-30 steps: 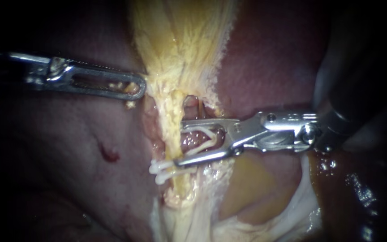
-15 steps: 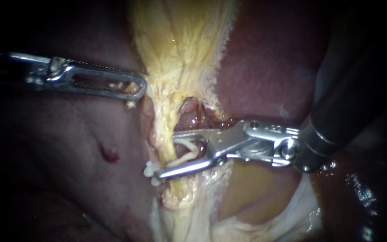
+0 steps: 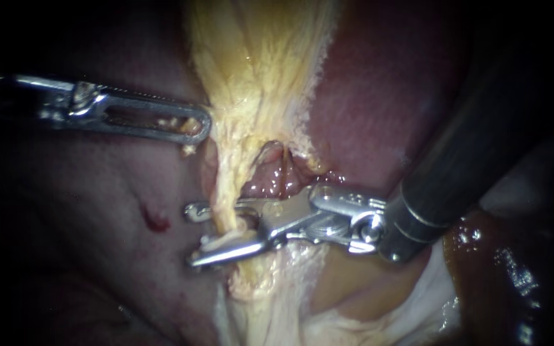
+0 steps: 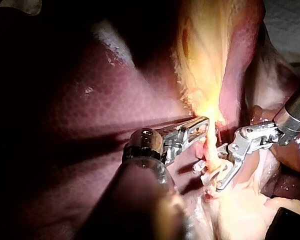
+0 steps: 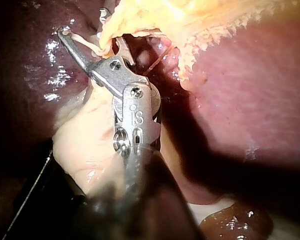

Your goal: Clipping third clip left tube

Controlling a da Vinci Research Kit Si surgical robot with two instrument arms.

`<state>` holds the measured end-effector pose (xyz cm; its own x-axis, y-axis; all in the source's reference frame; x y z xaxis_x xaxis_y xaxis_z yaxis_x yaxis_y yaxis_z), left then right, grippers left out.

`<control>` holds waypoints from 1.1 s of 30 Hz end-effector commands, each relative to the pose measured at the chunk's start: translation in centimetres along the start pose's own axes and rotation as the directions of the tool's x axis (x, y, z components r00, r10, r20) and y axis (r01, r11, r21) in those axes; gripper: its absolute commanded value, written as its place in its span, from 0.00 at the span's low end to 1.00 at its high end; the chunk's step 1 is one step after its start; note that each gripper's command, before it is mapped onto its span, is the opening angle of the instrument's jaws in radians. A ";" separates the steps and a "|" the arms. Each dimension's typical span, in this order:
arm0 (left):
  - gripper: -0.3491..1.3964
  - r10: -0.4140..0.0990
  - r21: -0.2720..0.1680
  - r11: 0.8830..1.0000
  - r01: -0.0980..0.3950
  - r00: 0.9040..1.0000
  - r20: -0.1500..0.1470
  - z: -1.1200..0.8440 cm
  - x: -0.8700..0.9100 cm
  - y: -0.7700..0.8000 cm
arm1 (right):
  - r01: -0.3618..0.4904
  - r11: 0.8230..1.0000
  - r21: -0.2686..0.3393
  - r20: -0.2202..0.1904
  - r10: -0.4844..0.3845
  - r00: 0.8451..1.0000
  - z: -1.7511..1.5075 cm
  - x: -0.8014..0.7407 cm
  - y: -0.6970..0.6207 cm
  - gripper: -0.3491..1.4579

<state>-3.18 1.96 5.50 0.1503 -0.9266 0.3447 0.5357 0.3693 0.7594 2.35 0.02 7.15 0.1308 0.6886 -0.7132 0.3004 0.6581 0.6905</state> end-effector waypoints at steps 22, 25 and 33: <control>0.00 0.000 0.000 1.000 0.000 1.000 0.001 0.01 0.00 0.00 | -0.097 0.995 0.002 -0.103 0.097 0.990 -0.21 0.29 0.09 0.47; 0.00 0.000 0.000 1.000 0.000 1.000 0.000 0.01 0.00 0.01 | -0.099 0.995 0.032 -0.107 0.102 0.989 -0.20 0.30 0.03 0.47; 0.00 0.001 0.001 1.000 -0.001 1.000 0.000 0.00 0.00 0.03 | -0.148 0.987 0.059 -0.203 0.157 0.966 -0.10 0.39 -0.19 0.47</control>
<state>-3.16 1.97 5.52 0.1504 -0.9263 0.3453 0.5356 0.3700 0.7591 2.24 0.20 6.73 -0.0247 0.8329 -0.5529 0.3277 0.5292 0.7827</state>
